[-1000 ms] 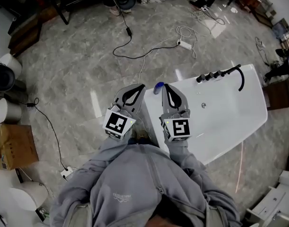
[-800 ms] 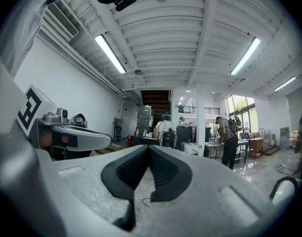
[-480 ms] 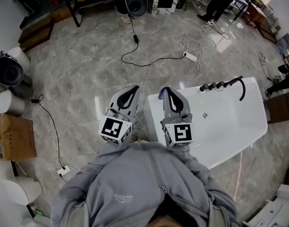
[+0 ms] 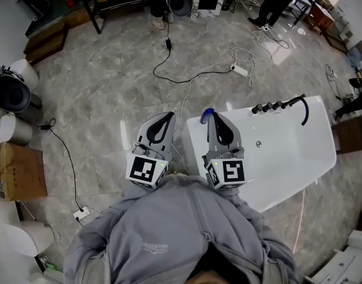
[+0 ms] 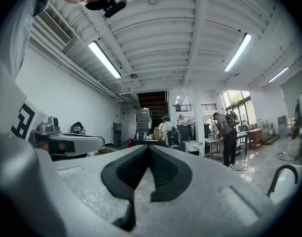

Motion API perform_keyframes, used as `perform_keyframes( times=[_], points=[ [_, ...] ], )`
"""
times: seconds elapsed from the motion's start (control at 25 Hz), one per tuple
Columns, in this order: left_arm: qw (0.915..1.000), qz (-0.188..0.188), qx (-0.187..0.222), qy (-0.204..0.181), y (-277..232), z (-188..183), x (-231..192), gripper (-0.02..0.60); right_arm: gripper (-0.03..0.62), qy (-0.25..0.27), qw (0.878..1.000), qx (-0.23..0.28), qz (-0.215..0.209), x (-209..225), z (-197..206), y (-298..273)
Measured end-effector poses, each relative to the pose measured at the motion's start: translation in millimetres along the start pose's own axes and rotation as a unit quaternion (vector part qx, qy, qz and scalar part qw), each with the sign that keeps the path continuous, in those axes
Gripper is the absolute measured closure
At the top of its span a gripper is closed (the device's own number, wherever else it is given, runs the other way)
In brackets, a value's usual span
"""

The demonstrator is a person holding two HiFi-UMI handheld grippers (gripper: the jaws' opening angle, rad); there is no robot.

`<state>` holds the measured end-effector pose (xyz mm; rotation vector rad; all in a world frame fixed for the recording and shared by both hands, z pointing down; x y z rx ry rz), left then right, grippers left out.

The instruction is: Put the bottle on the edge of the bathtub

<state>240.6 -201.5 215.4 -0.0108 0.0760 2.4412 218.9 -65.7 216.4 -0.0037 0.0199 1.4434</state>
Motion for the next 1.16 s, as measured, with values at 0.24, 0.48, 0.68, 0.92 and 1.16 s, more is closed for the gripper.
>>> perform_keyframes(
  times=[0.24, 0.48, 0.68, 0.92, 1.16],
  points=[
    [0.9998, 0.017, -0.008, -0.001, -2.6, 6.1, 13.4, 0.575, 0.589, 0.005, 0.999, -0.015, -0.03, -11.3, 13.3, -1.7],
    [0.9997, 0.019, -0.013, 0.0, -4.9, 11.9, 15.9, 0.575, 0.589, 0.014, 0.999, -0.009, -0.04, -11.3, 13.9, -1.8],
    [0.9996, 0.024, -0.011, -0.008, -8.4, 9.6, 20.5, 0.575, 0.589, 0.009, 0.999, -0.013, -0.038, -8.4, 14.3, -0.1],
    [0.9994, 0.031, -0.012, -0.011, -10.9, 10.2, 25.6, 0.575, 0.589, 0.015, 0.999, -0.009, -0.045, -7.5, 13.6, 2.3],
    [0.9991, 0.037, -0.012, -0.014, -16.1, 11.9, 30.9, 0.575, 0.589, 0.018, 0.999, -0.006, -0.047, -1.9, 15.6, 4.0]
  ],
)
Point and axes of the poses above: the fingertips, and each gripper's own axes: y backward along the fingers, x to its right, z out of its underside, the point moved 3 cm from there along y, backward along the fingers, and after that the axes turned 9 degrees about z, right-handed, at the moved point
